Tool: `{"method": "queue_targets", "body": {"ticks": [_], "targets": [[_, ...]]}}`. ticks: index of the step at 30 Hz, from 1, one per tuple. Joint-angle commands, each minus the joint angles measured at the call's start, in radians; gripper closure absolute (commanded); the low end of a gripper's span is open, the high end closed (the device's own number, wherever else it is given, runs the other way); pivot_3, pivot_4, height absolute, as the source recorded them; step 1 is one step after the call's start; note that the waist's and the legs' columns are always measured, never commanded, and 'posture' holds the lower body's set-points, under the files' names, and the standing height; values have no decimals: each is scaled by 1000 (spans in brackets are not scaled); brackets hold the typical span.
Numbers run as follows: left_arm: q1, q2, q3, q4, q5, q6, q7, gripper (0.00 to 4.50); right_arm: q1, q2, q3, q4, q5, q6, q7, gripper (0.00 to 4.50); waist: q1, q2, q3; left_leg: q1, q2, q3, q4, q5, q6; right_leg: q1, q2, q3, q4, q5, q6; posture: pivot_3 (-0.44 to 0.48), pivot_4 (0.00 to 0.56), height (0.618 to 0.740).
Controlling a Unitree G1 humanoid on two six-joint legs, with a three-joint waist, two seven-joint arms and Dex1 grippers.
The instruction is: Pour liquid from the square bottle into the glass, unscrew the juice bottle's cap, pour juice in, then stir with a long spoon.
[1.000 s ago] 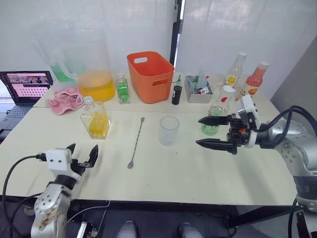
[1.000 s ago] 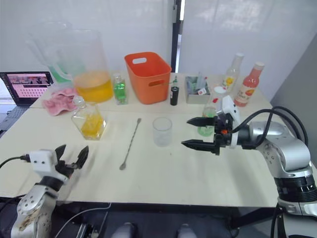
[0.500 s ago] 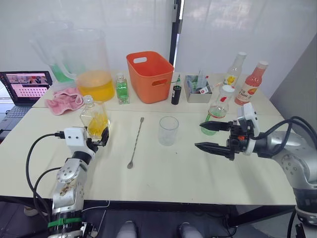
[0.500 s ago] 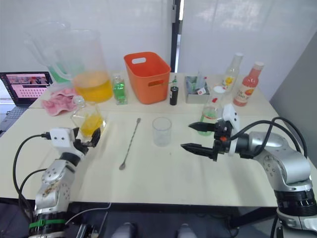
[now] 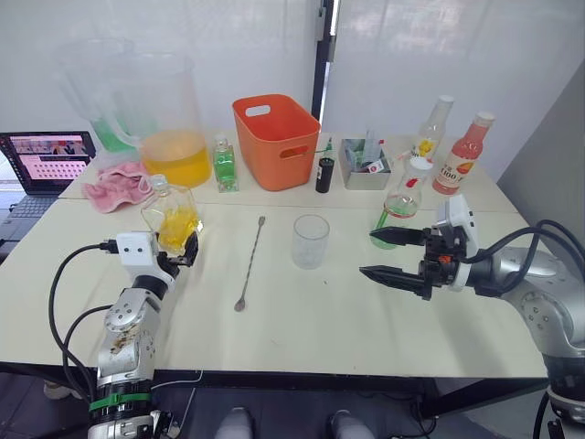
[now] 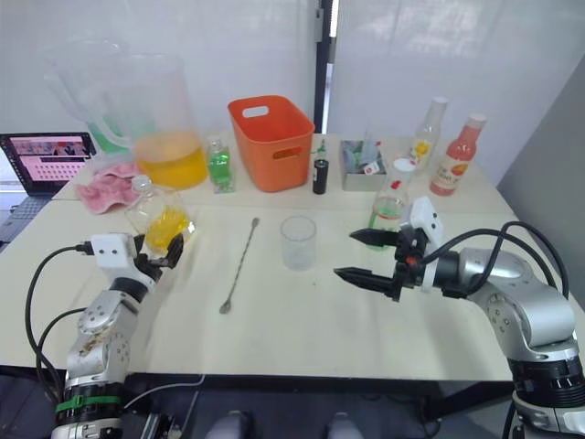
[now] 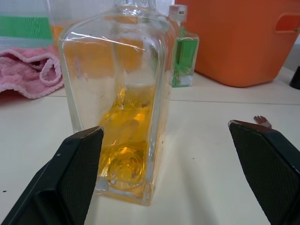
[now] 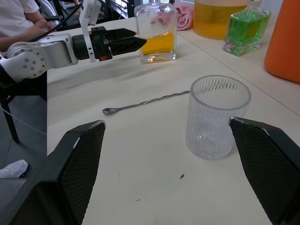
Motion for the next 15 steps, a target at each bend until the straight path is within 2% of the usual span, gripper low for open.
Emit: {"method": "queue_targets", "body": {"ticks": [1, 15], "targets": [[-2, 29, 29, -38, -33, 3, -18, 0, -33, 25, -22, 1, 4, -21, -31, 37, -1, 0, 0, 0, 0, 0, 0, 0, 0, 0, 0, 0, 0, 0, 0, 0, 150, 703], [-47, 113, 45, 31, -33, -6, -47, 0, -41, 48, -22, 3, 0, -21, -62, 37, -1, 0, 0, 0, 0, 0, 0, 0, 0, 0, 0, 0, -1, 0, 0, 0, 150, 703]]}}
